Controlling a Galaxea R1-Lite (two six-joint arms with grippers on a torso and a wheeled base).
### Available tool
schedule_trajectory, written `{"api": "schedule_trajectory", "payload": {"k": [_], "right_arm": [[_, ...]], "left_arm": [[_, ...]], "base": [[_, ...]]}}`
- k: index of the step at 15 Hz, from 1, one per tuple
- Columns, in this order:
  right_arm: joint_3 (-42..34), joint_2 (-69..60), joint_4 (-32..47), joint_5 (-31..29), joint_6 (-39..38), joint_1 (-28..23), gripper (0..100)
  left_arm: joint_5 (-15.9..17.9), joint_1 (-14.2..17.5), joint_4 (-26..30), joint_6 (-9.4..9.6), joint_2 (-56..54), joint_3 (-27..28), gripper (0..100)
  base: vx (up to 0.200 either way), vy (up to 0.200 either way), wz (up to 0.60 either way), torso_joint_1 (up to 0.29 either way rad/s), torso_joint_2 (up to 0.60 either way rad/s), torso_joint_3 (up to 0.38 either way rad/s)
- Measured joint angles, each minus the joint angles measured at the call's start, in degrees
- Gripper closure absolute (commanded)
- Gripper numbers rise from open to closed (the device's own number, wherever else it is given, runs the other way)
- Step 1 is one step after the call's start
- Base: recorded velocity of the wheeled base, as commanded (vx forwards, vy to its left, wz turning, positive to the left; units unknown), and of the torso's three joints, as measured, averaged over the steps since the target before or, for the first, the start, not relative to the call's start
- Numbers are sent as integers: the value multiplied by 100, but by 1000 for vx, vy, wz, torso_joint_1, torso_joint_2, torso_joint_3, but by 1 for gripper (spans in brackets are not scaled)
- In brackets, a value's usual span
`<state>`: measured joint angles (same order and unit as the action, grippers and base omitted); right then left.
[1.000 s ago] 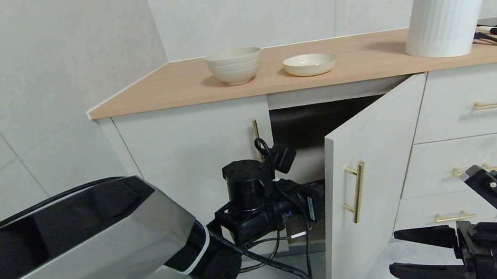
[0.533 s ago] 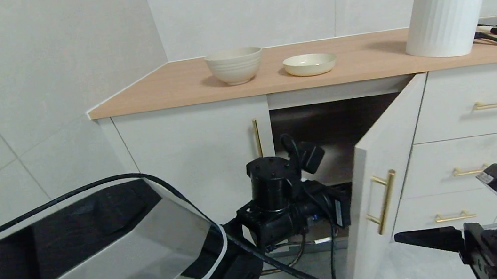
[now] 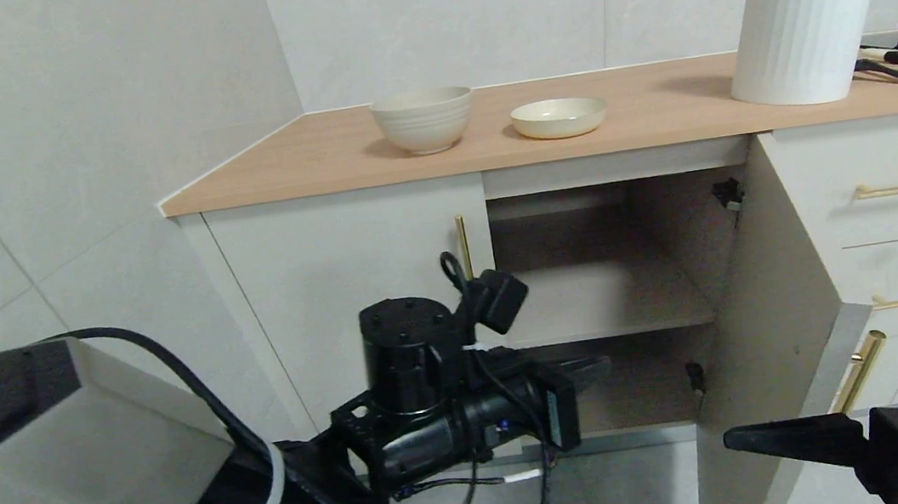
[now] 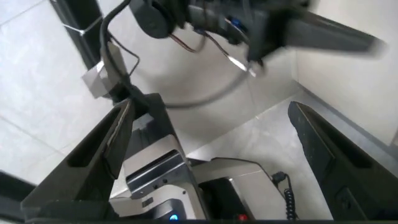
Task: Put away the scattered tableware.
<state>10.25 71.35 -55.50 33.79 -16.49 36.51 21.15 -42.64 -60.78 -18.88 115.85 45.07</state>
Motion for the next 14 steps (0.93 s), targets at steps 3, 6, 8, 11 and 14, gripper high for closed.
{"api": "schedule_trajectory", "payload": {"k": [3,6,8,11,14], "right_arm": [[234,369,-33,-497,57,4,0],[557,850,-33,-895,100,185,0],[870,1208,0,-981,134,533,0],[1402,1985,240,-1981,434,1024,0],[1940,2801,306,-3981,605,1418,0]], "left_arm": [[-35,657,-179,22,-471,-599,100],[-57,1206,-123,20,-879,-957,100],[-205,1172,-112,28,-976,-1053,100],[-345,1368,-113,26,-1200,-1289,100],[-347,1720,-94,28,-1547,-1517,100]], "base": [[0,0,0,0,0,0],[0,0,0,0,0,0],[0,0,0,0,0,0],[0,0,0,0,0,0],[0,0,0,0,0,0]]}}
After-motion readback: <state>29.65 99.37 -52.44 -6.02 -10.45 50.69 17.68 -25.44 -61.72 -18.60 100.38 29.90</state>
